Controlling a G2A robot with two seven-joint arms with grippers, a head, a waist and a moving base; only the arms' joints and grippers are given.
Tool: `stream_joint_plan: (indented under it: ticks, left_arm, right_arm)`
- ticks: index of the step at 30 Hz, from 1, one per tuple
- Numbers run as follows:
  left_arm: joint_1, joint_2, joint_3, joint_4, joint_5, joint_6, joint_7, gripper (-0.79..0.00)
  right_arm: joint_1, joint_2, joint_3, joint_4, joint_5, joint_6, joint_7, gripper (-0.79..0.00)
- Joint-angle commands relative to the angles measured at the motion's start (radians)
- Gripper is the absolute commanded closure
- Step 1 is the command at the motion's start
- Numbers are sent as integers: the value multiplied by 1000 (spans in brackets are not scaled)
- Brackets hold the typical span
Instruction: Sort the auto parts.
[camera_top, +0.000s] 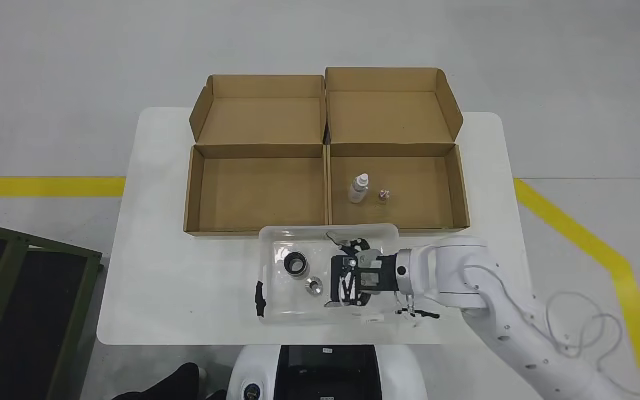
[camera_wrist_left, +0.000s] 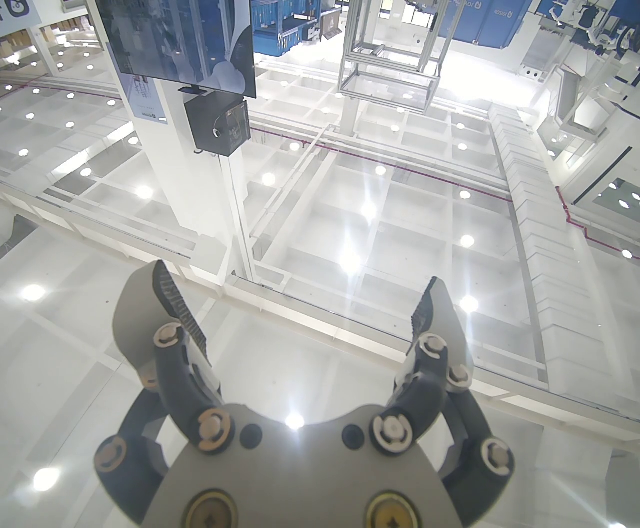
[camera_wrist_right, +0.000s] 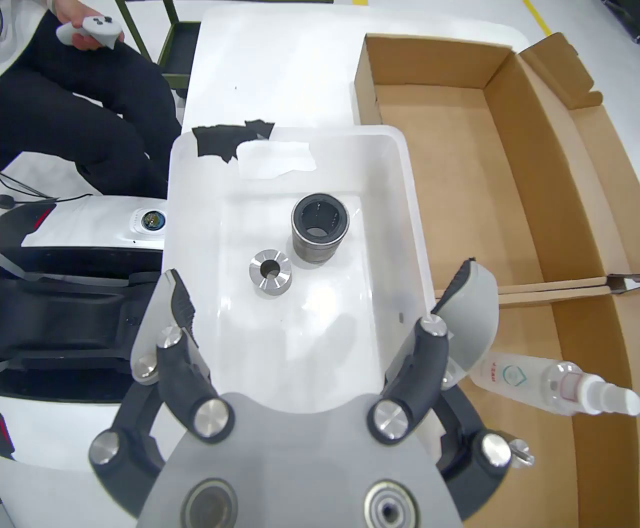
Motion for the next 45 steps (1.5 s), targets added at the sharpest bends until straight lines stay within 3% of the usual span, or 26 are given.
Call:
stream_joint_plan:
  ticks: [1, 12, 20, 30, 36, 45]
  left_arm:
    - [0, 0, 0, 0, 0, 0, 0, -785]
    - [0, 0, 0, 0, 0, 0, 0, -785]
    - [0, 0, 0, 0, 0, 0, 0, -785]
    - [0, 0, 0, 0, 0, 0, 0, -785]
    - [0, 0, 0, 0, 0, 0, 0, -785]
    - [0, 0, 0, 0, 0, 0, 0, -785]
  right_arm:
    - [-3, -1, -11, 6, -4, -2, 4, -785]
    - [2, -15, -78, 100, -79, -4, -35, -760]
    - [23, -30, -118, 143, -138, 10, -74, -585]
    - [60, -56, -180, 200, -180, 23, -114, -585]
    - [69, -68, -204, 230, -201, 36, -135, -422]
    - [76, -79, -219, 262, -217, 28, -162, -348]
